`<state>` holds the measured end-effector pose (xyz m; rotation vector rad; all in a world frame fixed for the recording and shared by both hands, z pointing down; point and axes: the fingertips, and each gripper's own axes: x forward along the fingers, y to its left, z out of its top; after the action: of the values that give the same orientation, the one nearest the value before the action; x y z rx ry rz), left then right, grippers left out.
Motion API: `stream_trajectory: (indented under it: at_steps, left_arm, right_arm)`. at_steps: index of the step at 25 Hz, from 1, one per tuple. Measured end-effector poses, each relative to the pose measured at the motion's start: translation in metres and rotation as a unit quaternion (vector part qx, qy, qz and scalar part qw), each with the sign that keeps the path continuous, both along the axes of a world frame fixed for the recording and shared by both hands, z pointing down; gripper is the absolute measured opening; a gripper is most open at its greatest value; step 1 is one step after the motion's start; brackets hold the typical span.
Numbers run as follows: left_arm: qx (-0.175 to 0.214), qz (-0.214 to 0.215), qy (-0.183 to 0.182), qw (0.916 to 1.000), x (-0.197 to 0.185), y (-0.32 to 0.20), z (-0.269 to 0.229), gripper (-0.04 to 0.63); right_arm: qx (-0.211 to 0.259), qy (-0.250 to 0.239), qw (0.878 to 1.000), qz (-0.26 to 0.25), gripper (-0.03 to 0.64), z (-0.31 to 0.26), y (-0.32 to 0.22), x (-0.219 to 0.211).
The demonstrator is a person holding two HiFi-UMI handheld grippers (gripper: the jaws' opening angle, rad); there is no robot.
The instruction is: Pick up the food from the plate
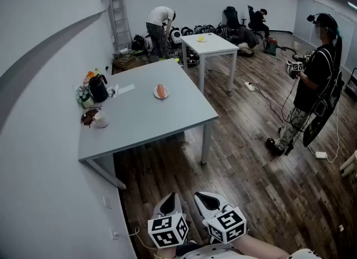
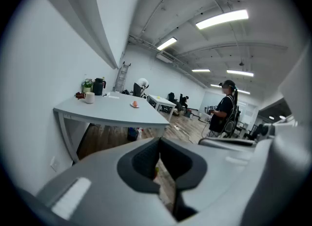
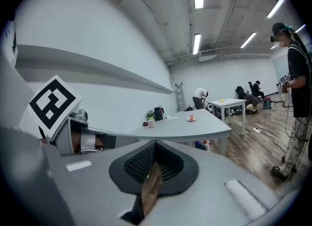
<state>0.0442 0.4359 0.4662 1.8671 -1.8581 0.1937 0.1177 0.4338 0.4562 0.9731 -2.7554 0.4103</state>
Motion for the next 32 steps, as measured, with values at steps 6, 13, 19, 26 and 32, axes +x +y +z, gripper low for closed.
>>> stream_trajectory:
  at_steps: [6, 13, 19, 26, 32]
  left_arm:
    - [0.001, 0.003, 0.001, 1.0000, -0.018, 0.001, 0.001, 0.008]
    - [-0.004, 0.004, 0.002, 1.0000, -0.038, -0.014, 0.010, 0.008]
    - [-0.005, 0.000, 0.004, 1.0000, -0.052, -0.059, 0.015, 0.008]
    - [-0.003, -0.020, 0.001, 0.9998, -0.072, -0.160, 0.014, 0.008]
    - [0.007, -0.046, -0.001, 0.9989, -0.080, -0.261, 0.003, 0.008]
  right_arm:
    - [0.000, 0.002, 1.000, 0.006, -0.002, 0.001, 0.002, -0.017]
    - [-0.009, 0.007, 1.000, 0.015, -0.002, 0.013, -0.009, -0.030]
    - [-0.011, 0.004, 1.000, 0.008, -0.002, 0.017, -0.060, -0.047]
    - [-0.003, 0.000, 1.000, -0.016, -0.002, 0.011, -0.172, -0.069]
    - [0.009, 0.001, 0.999, -0.046, -0.002, -0.003, -0.276, -0.075]
